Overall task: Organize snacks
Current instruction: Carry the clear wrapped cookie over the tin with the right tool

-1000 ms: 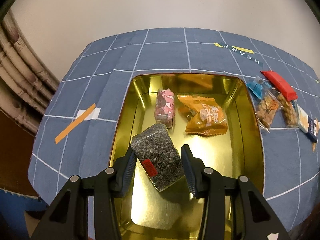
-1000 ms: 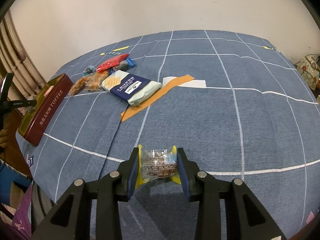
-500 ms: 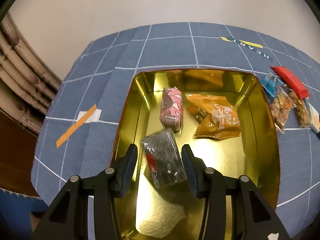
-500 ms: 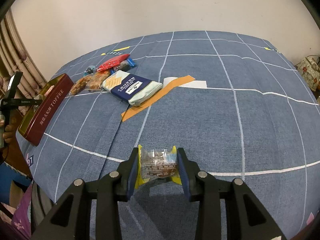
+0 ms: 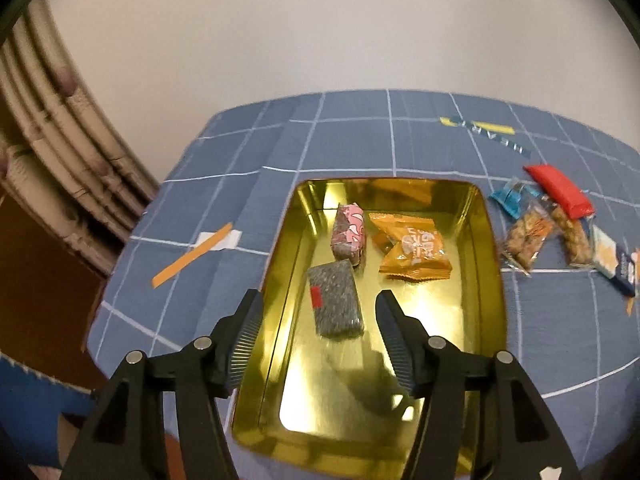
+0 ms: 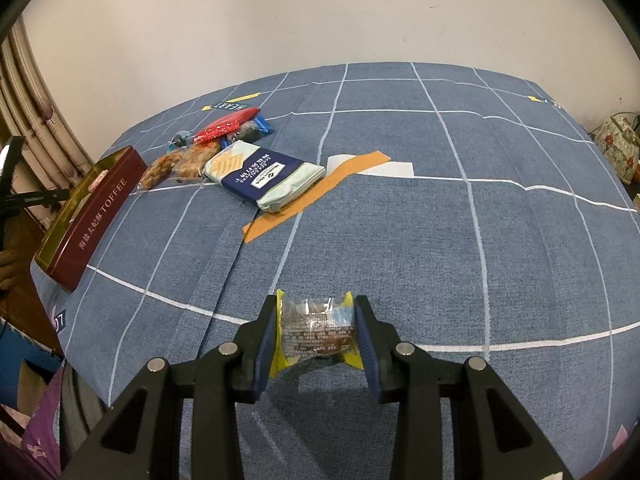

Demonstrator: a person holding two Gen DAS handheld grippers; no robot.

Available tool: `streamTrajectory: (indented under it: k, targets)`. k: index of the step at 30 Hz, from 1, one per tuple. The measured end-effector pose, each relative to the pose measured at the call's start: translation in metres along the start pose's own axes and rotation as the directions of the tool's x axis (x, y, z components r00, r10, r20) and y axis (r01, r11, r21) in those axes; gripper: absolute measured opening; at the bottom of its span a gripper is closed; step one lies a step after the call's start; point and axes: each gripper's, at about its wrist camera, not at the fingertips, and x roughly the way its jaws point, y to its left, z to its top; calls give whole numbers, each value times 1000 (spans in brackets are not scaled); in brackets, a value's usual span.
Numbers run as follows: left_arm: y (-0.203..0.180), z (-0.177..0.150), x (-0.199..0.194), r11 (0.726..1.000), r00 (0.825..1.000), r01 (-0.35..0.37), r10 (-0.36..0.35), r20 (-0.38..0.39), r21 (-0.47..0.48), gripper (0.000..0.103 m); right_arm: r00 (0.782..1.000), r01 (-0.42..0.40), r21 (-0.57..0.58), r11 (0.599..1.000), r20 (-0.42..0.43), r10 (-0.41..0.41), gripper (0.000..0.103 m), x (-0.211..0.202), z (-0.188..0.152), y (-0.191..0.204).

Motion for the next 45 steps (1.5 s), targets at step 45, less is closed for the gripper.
streamTrajectory:
  k: [45]
  targets:
    - [84, -107, -111, 913, 978, -119, 175, 112, -390, 76, 988, -121, -516, 848, 23, 155, 37, -22, 90, 285]
